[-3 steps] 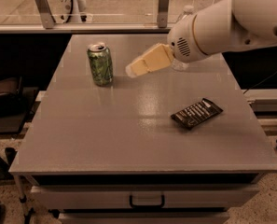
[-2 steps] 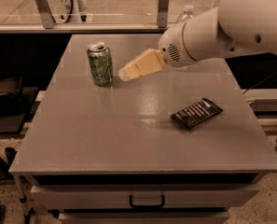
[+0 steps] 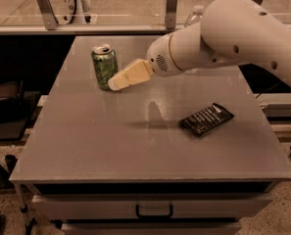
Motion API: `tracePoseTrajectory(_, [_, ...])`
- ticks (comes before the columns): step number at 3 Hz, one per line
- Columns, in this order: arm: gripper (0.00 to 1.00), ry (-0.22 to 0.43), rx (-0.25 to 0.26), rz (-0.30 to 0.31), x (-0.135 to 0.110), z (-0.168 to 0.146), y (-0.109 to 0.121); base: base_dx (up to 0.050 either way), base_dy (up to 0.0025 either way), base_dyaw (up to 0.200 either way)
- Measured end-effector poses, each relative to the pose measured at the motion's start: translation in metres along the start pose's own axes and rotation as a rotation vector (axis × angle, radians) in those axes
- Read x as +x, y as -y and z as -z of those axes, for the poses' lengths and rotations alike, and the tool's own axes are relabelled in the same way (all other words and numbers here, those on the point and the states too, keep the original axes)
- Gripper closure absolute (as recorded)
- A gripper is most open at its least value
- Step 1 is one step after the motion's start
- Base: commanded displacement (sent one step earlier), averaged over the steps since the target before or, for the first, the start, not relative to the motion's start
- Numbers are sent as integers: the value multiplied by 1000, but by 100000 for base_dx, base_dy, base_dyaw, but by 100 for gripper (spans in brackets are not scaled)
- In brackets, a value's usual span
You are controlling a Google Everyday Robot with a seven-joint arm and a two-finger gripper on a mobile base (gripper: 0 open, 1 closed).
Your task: Pick green can
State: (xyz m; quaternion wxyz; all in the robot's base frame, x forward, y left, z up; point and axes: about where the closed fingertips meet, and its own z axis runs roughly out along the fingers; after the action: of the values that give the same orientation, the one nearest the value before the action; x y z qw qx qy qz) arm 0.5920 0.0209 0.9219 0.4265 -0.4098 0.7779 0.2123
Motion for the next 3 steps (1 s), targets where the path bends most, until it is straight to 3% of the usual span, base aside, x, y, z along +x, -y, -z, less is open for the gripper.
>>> tracePoseTrajectory(1, [0,23,-17,41,-6,-25,-4,0,0,0])
tracePoseTrajectory(3, [0,30,-18,85,-10,-65,11,0,0,0])
